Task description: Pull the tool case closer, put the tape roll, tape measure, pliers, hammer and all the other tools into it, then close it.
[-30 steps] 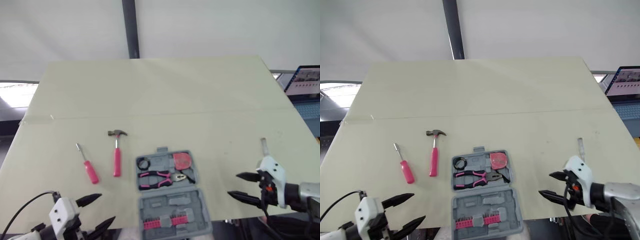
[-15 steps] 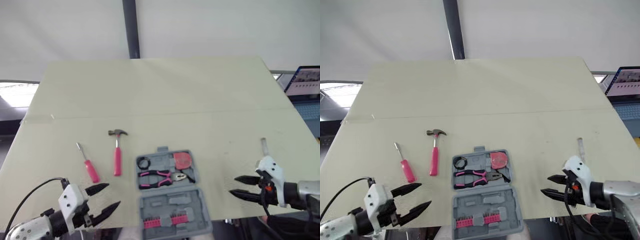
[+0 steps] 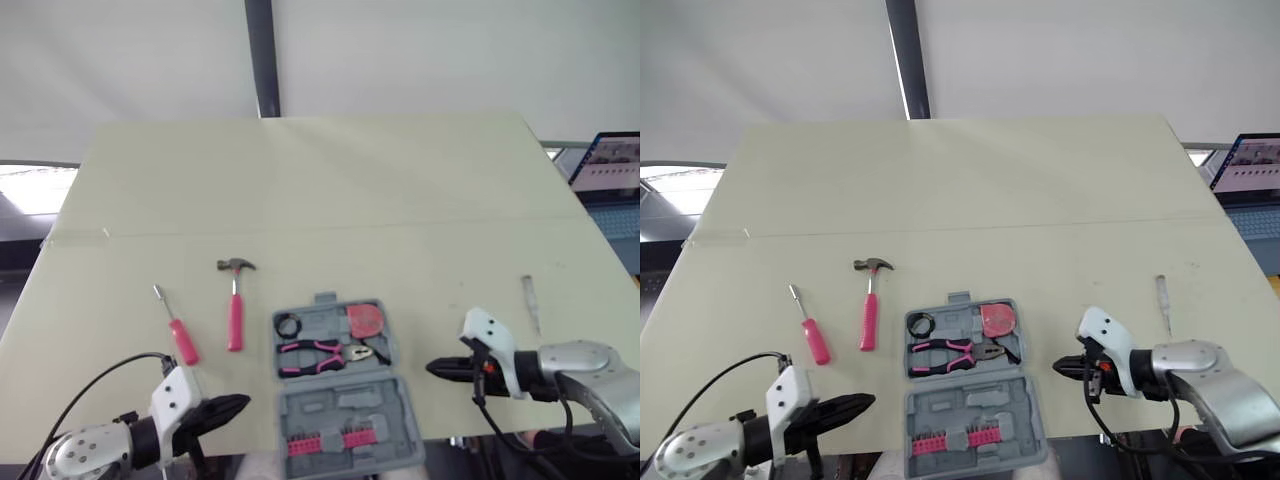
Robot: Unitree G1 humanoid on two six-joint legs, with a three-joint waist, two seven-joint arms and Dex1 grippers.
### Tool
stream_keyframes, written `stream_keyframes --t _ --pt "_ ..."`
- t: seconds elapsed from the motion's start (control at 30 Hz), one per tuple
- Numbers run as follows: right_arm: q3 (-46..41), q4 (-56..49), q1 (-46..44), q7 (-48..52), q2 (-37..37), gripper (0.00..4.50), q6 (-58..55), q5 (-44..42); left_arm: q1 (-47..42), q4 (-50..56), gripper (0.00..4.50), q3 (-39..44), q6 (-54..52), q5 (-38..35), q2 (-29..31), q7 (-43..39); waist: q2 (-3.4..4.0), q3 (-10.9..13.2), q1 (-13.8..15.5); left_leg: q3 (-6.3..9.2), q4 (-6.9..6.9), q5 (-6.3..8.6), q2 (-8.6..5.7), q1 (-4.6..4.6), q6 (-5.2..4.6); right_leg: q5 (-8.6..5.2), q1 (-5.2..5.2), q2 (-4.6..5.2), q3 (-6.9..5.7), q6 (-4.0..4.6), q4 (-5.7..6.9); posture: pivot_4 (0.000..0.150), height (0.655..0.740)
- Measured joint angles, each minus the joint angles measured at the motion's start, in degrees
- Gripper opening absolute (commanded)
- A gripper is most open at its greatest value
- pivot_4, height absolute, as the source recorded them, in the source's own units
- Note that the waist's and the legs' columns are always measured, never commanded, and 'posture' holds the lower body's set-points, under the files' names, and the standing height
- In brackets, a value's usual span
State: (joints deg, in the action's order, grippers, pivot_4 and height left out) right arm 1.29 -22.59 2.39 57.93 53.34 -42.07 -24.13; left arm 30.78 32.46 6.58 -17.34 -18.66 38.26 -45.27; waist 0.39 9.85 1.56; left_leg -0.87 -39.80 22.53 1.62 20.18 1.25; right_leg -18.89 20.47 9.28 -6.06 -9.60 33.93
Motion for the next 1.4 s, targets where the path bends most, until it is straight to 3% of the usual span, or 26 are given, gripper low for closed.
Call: stream_keyframes --t 0.2,0.6,1.03,1.4 --pt "2.6 -0.1 -1.7 -0.8 0.2 0.0 -4.5 0.1 -6.5 -5.7 0.03 -5.2 -0.8 3.7 -0.4 1.5 0.0 0.0 -0.1 0.0 -0.01 0.0 0.0 0.0 0.0 0.0 0.02 0.0 0.0 0.0 0.04 0.15 0.736" --pt "9.1 1.6 -8.1 -3.7 -5.0 0.0 -5.8 1.7 -10.6 -12.9 0.03 -10.1 3.9 8.2 -1.7 1.7 0.01 0.0 0.0 0.01 -0.11 0.0 0.0 0.03 0.01 0.01 0.04 0.0 -0.01 -0.01 0.1 0.15 0.736" --pt "11.1 1.4 -8.8 -4.8 -6.5 0.0 -8.0 2.1 -14.9 -14.8 0.03 -13.7 4.5 9.7 -4.1 2.1 0.05 0.0 0.0 0.04 -0.16 0.0 -0.01 0.03 0.0 0.01 0.02 0.01 -0.02 -0.02 0.16 0.15 0.736" --pt "11.1 0.1 -8.9 -6.9 -7.6 0.0 -9.9 2.1 -18.0 -12.9 0.03 -15.2 -1.4 10.1 -4.5 2.3 0.06 0.0 0.0 0.05 -0.17 0.0 -0.01 0.03 0.01 0.01 0.02 0.01 -0.02 -0.02 0.17 0.15 0.736"
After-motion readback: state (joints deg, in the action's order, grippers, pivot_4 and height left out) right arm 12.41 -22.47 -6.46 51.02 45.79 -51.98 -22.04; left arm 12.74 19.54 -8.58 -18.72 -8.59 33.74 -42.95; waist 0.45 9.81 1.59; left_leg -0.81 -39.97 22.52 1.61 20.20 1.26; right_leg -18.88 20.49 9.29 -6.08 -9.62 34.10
